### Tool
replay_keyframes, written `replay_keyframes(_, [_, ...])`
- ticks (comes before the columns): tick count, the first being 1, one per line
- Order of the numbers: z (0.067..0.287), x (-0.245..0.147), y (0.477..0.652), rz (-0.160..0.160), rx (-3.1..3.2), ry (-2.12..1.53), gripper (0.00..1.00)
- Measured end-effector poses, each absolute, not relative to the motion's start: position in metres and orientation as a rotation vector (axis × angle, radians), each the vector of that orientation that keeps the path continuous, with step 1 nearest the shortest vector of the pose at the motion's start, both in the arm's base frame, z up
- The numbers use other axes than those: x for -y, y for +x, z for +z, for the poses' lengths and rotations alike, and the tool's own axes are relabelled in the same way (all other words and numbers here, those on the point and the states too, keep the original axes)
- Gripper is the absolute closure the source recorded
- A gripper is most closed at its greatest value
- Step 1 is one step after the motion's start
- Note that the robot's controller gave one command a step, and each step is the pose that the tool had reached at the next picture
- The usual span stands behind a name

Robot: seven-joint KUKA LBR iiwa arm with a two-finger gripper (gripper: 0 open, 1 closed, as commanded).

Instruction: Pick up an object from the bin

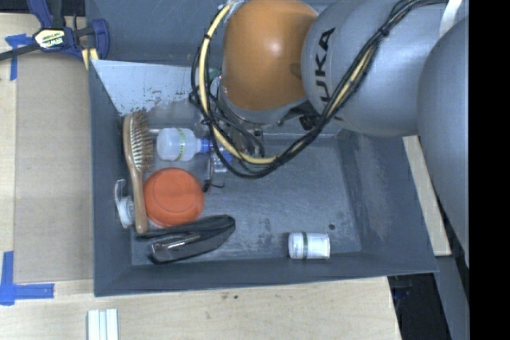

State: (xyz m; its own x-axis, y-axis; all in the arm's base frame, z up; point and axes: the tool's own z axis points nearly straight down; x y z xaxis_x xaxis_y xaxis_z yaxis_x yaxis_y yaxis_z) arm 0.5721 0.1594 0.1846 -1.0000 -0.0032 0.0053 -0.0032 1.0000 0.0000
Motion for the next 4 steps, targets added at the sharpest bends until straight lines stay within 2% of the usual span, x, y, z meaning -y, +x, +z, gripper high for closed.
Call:
replay_keyframes(1, [0.189,-0.158,0.574,-0.002,3.145,0.0,0.0])
replay_keyframes(2, [0.07,-0.094,0.622,-0.002,3.148,0.026,0.0])
replay_keyframes(3, [0.072,-0.107,0.627,-0.011,3.161,-0.017,0.0])
replay_keyframes(4, [0.071,-0.11,0.612,-0.006,3.152,-0.102,0.0])
